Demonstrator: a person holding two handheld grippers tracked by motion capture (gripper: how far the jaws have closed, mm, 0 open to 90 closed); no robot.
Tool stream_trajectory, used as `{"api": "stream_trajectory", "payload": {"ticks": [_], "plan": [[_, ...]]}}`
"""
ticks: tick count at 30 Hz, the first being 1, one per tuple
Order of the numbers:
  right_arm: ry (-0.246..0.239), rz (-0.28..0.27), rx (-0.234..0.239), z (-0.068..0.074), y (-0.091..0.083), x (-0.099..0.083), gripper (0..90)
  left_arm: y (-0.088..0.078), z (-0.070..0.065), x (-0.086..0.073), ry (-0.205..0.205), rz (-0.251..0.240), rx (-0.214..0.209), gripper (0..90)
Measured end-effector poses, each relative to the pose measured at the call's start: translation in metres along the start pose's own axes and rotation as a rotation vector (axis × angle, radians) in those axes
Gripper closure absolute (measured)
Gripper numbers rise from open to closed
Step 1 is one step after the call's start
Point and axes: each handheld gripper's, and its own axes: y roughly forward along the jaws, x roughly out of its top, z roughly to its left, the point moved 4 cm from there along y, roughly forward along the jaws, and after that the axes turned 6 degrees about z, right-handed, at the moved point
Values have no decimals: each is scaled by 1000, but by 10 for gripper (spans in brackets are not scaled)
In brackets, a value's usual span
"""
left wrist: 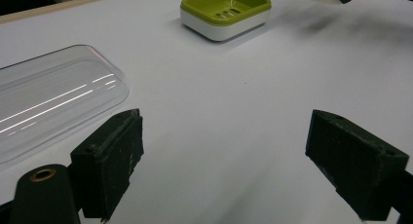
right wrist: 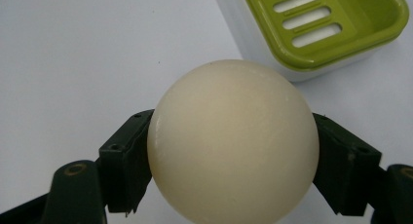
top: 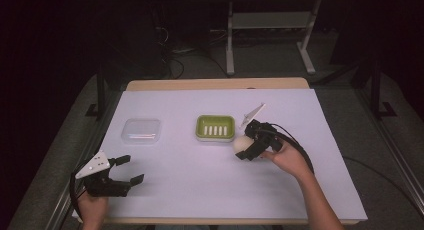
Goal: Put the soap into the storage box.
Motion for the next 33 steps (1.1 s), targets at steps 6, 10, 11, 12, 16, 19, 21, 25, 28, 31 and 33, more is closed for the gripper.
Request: {"api": "stream_trajectory", "payload": {"ticks": [6, 10, 11, 12, 16, 19, 21, 25, 28, 31, 33], "plan": [[-9, -8, -3, -4, -1, 10, 238, 0, 0, 0, 0, -1, 0, 132], [-14, -11, 2, -5, 0, 16, 238, 0, 0, 0, 0, 0, -1, 132], [-19, -10, 1, -5, 0, 17, 238, 0, 0, 0, -1, -1, -1, 132], [-19, -10, -1, -6, 1, 19, 238, 0, 0, 0, -1, -2, -1, 132], [-21, -9, 1, -8, 1, 24, 239, -1, 1, 0, 0, 2, 0, 132], [-25, -12, 3, -10, 1, 28, 238, -1, 1, -1, -6, 1, 0, 132], [-29, -13, 0, -11, 1, 31, 238, -1, 1, 0, -6, 0, 1, 132], [-26, -12, 4, -12, 0, 35, 238, -1, 1, -1, -5, 1, 1, 132], [-25, -11, 5, -13, 0, 40, 238, -1, 1, -1, -5, 0, 1, 132], [-30, -7, 1, -14, 0, 43, 238, -1, 1, -1, -6, 0, 1, 132], [-34, -13, 2, -15, 0, 45, 238, -1, 1, -1, -6, 0, 1, 132]]}}
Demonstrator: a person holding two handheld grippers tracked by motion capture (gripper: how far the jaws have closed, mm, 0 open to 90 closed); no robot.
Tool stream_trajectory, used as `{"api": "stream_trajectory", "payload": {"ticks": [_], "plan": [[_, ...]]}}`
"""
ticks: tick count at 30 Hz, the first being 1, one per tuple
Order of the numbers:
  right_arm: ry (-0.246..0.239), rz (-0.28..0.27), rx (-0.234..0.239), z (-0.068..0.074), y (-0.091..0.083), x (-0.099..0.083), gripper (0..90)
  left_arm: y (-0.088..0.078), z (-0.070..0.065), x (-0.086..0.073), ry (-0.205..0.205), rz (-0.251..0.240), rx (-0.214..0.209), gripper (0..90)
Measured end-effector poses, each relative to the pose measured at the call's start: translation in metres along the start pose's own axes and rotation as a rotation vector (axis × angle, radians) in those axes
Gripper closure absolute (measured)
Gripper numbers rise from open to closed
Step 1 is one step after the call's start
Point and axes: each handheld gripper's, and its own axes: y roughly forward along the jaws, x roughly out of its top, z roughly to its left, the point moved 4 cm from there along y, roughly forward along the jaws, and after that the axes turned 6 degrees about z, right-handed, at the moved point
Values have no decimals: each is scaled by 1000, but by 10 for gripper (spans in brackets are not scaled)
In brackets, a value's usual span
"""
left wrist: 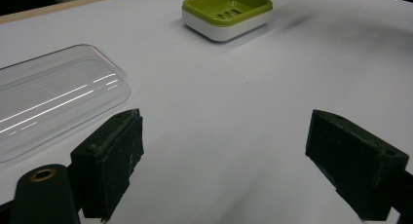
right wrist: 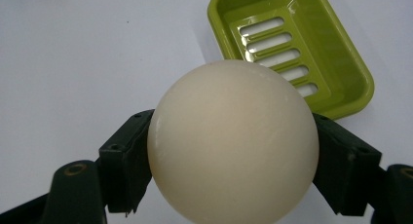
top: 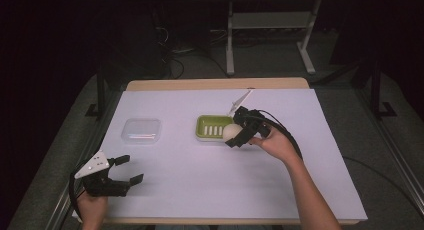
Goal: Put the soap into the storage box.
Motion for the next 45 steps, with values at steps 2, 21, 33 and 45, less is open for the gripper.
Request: {"api": "stream_trajectory", "payload": {"ticks": [2, 21, 33, 45], "plan": [[6, 3, 4, 0, 0, 1, 238, 0, 0, 0, 0, 0, 0, 132], [-19, 19, -4, -9, 0, 27, 238, 0, 0, 0, 0, -1, -1, 132], [-27, 17, -4, -15, 3, 42, 238, 0, 0, 0, 1, -3, 0, 132], [-18, 42, 6, -21, 17, 44, 238, 0, 0, 0, -1, -3, -1, 132]]}}
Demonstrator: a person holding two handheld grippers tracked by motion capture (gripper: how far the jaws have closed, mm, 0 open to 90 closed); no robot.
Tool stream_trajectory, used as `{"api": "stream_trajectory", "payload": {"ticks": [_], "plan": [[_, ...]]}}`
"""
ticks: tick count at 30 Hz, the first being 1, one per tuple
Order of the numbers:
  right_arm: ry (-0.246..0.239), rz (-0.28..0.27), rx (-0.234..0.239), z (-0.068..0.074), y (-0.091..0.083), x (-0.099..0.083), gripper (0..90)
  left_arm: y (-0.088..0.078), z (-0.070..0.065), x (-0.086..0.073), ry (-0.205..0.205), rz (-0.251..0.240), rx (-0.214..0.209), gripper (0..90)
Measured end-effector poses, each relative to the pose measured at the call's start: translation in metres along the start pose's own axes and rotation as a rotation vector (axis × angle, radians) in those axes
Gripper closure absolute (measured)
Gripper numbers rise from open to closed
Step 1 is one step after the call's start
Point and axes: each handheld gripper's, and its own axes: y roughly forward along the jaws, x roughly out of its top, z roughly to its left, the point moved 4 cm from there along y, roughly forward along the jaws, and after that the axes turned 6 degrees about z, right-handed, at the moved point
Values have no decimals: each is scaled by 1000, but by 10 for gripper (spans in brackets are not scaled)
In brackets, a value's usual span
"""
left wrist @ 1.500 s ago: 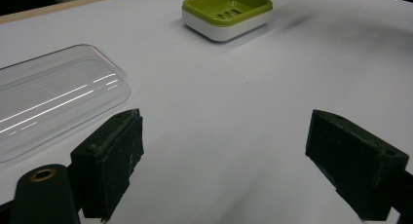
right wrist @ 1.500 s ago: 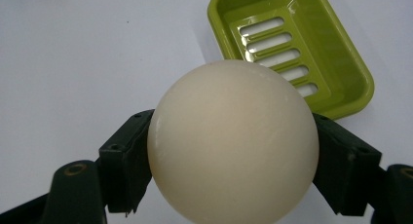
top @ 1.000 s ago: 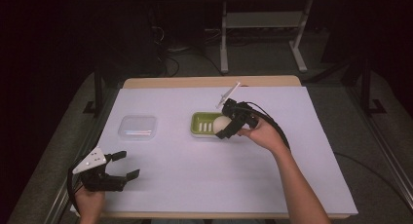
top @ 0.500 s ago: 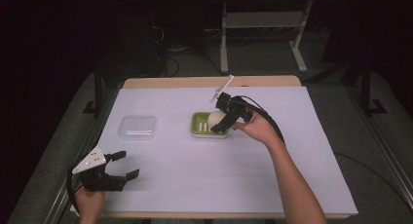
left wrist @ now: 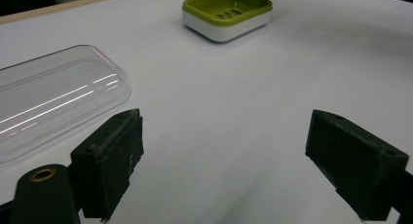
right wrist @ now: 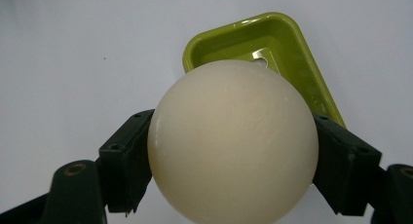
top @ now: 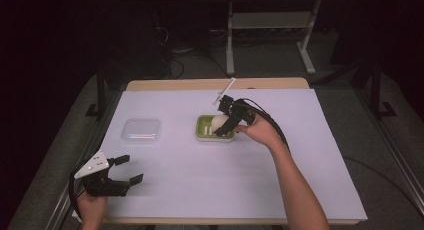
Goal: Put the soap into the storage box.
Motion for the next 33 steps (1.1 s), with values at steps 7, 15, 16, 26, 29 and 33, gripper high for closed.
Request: {"api": "stream_trajectory", "payload": {"ticks": [7, 15, 16, 26, 29, 33], "plan": [[10, 4, 6, -3, 4, 1, 238, 0, 0, 0, -1, -1, 0, 132], [21, 6, 4, -5, 9, 1, 238, -1, 1, 0, 11, 9, 2, 132], [22, 7, 3, -6, 9, 1, 238, -1, 1, 0, 11, 9, 2, 131], [37, 13, -1, -10, 16, 2, 238, 0, 0, 0, 2, 1, 0, 132], [40, 9, -3, -11, 18, 3, 238, 0, 0, 0, 2, 0, -1, 132], [46, 12, -5, -12, 20, 3, 238, 0, 0, 0, 1, -1, 0, 131]]}}
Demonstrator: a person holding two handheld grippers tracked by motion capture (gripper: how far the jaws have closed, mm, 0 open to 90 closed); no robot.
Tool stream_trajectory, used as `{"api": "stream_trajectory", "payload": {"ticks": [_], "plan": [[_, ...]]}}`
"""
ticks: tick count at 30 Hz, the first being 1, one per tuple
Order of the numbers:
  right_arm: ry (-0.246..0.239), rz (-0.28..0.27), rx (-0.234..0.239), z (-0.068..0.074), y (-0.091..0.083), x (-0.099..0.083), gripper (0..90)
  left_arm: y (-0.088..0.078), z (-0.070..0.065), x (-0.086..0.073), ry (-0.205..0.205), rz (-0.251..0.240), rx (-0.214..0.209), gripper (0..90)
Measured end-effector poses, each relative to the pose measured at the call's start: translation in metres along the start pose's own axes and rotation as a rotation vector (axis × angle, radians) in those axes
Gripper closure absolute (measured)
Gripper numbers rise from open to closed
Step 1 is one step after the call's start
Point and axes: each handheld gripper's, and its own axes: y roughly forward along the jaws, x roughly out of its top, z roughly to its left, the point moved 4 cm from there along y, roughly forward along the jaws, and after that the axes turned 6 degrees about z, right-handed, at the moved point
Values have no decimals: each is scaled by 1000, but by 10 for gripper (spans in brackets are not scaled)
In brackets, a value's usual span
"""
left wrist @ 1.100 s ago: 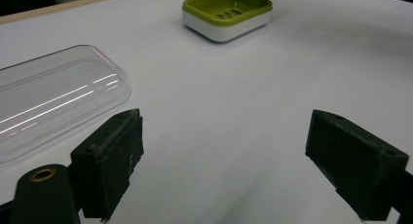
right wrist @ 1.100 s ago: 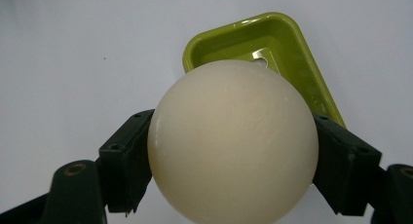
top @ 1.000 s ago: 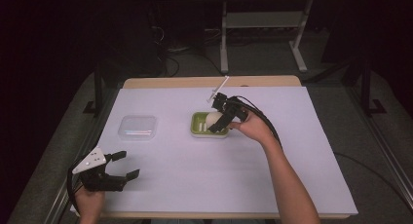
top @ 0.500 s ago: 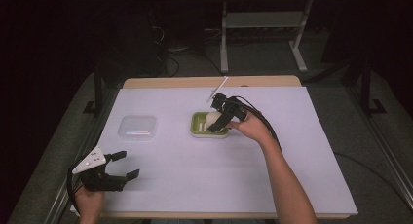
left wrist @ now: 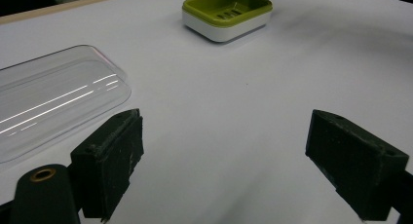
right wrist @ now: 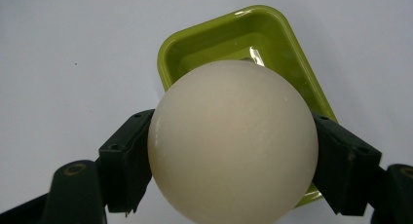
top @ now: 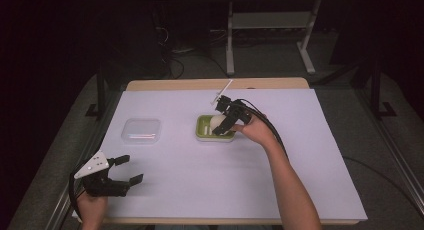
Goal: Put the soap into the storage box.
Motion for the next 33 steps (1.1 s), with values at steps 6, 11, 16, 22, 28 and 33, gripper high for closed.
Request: {"api": "stream_trajectory", "payload": {"ticks": [6, 11, 16, 22, 28, 33], "plan": [[1, 1, 2, 0, 6, 2, 238, 0, 0, 0, -2, -1, -1, 131], [7, 2, -2, -2, 9, 5, 238, 0, 0, 0, -3, -2, -1, 132], [12, 8, -2, -2, 11, 6, 238, 0, 0, 0, -3, -3, -2, 132], [22, 12, -14, -4, 16, 8, 238, 1, -1, 0, -5, 0, -5, 132], [31, 14, -14, -5, 20, 9, 238, 1, -1, 0, 2, 3, -5, 132], [41, 14, -16, -6, 24, 10, 238, 1, -1, 0, -1, 2, -4, 132]]}}
